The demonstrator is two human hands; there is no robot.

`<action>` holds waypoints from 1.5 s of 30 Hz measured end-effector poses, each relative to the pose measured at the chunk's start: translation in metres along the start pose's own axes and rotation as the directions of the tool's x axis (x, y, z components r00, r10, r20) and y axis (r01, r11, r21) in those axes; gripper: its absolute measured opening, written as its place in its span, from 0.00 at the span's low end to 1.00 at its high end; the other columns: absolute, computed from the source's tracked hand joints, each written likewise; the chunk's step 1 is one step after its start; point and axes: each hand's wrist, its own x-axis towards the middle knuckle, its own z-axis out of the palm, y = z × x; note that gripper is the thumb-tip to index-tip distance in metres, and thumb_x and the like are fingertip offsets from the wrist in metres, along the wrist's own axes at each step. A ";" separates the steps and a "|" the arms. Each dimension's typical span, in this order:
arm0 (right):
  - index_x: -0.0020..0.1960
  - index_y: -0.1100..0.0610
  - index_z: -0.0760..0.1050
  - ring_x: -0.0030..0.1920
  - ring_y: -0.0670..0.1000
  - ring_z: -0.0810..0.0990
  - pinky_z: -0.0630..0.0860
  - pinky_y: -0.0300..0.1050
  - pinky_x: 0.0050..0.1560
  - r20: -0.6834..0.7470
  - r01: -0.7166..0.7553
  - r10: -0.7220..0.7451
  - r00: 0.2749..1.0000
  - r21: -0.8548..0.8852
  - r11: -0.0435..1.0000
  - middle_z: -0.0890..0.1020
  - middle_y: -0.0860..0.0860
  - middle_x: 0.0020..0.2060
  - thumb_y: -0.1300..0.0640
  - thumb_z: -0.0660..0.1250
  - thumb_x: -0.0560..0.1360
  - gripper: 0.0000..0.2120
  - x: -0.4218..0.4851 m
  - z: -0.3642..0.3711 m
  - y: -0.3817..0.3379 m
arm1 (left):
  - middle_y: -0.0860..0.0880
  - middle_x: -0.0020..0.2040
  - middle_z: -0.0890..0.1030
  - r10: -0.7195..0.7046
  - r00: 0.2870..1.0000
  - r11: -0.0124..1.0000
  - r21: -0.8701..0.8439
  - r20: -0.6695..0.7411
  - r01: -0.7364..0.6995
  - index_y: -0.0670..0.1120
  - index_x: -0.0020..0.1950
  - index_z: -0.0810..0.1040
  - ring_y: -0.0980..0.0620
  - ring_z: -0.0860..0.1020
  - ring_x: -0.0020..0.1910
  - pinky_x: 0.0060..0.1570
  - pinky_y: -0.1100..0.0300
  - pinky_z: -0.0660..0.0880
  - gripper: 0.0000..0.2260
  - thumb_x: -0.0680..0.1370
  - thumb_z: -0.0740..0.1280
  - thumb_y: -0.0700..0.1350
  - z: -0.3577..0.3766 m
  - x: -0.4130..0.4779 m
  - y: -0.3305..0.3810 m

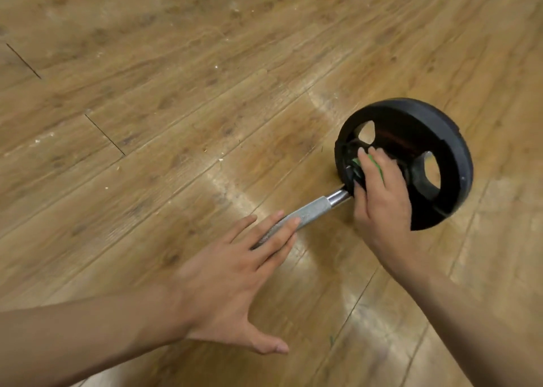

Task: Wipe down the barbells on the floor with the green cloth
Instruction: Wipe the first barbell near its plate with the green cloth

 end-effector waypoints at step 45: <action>0.55 0.56 0.84 0.52 0.53 0.79 0.74 0.49 0.50 0.129 0.004 0.010 0.992 -0.108 0.994 0.82 0.50 0.51 0.52 0.59 0.79 0.16 -0.076 -0.047 0.039 | 0.37 0.85 0.47 0.235 0.971 0.971 0.045 -0.034 -0.233 0.36 0.80 0.65 0.41 0.44 0.85 0.80 0.41 0.48 0.38 0.80 0.62 0.62 0.037 0.010 0.101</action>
